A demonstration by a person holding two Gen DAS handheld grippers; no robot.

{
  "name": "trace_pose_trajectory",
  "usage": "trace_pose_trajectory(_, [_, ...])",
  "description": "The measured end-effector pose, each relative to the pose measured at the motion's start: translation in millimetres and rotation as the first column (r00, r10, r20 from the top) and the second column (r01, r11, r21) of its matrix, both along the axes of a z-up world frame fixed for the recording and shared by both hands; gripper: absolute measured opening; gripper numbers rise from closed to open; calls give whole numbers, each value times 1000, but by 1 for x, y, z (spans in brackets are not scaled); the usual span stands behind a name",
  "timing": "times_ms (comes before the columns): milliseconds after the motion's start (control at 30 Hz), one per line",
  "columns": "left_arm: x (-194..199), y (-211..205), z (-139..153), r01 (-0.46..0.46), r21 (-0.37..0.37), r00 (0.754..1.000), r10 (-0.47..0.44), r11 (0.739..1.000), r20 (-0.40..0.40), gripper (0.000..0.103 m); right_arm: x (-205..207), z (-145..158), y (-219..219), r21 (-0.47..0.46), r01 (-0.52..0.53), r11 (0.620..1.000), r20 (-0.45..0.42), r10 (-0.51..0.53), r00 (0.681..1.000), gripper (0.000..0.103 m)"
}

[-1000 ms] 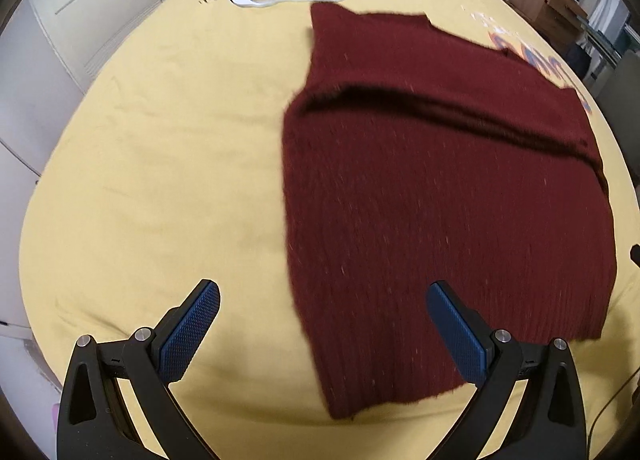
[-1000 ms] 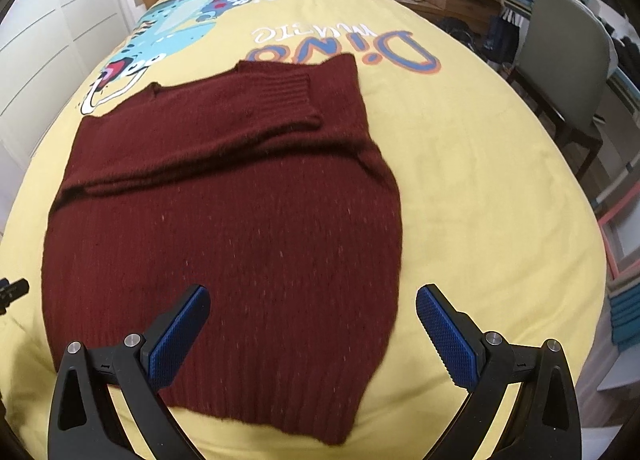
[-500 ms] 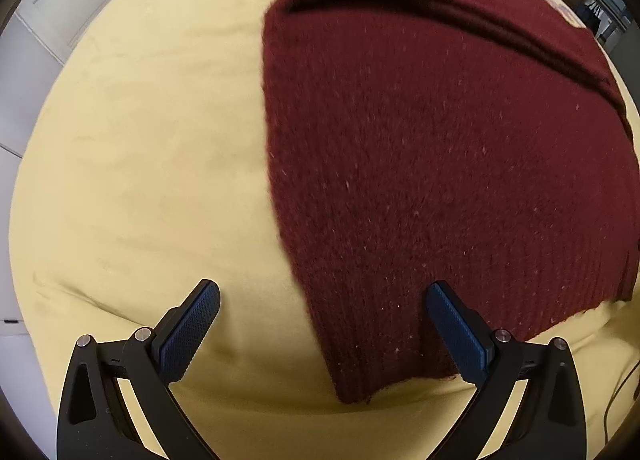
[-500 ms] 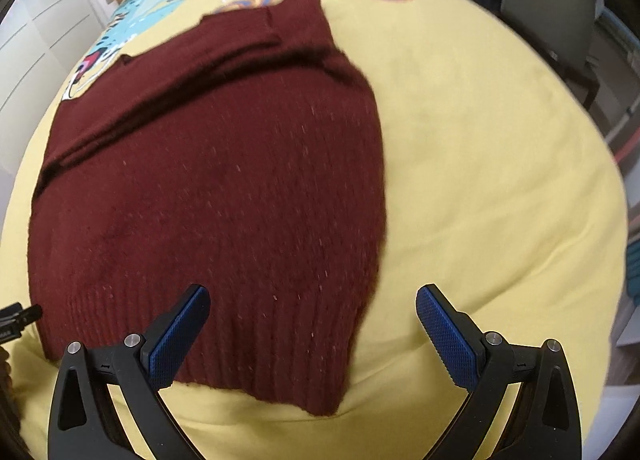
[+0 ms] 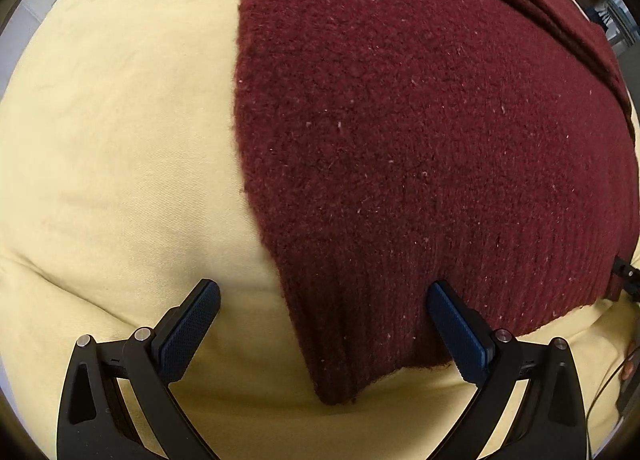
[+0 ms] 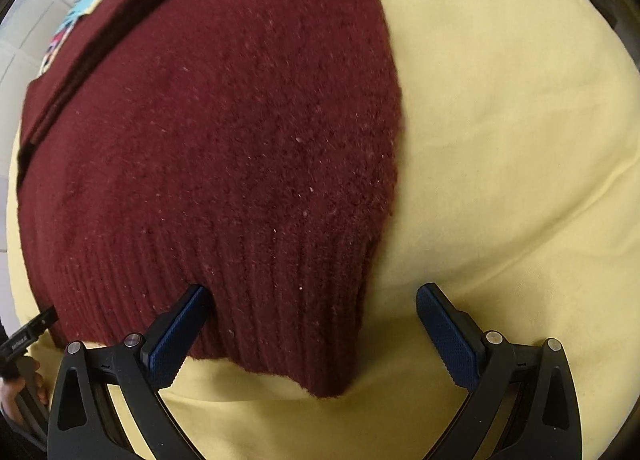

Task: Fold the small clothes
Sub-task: 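Grasp the ribbed sweater hem with both tools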

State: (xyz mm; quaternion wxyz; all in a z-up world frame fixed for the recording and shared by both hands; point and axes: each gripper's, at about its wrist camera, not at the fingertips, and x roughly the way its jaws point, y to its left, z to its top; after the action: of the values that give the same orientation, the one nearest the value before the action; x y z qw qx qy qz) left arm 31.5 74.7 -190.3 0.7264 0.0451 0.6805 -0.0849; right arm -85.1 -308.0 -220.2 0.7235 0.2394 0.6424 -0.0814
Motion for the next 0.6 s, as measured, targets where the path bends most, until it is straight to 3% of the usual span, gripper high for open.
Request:
trace_pose_trajectory(233, [5, 1, -4, -3, 0, 999, 3, 1000, -34, 102, 0, -4, -1, 11, -12, 1000, -36, 12, 999, 103])
trace_pose_trajectory(333, [10, 4, -2, 9, 3, 1000, -9, 1000, -3, 98, 1, 0, -6, 27, -8, 1000, -22, 8, 1000, 103])
trace_pose_trajectory(433, [0, -8, 6, 29, -24, 1000, -28, 999, 8, 78, 3, 7, -12, 34, -3, 999, 4, 3, 1000, 92])
trace_pose_trajectory(533, [0, -11, 12, 61, -63, 998, -61, 996, 3, 50, 2, 16, -17, 31, -13, 999, 17, 13, 1000, 73])
trace_pose_trajectory(567, [0, -12, 14, 72, -78, 997, -72, 994, -1, 37, 2, 19, -17, 31, -23, 999, 20, 22, 1000, 62])
trace_pose_trajectory(600, [0, -14, 16, 86, -90, 996, -87, 992, -7, 21, 2, 21, -18, 39, -33, 999, 26, 32, 999, 44])
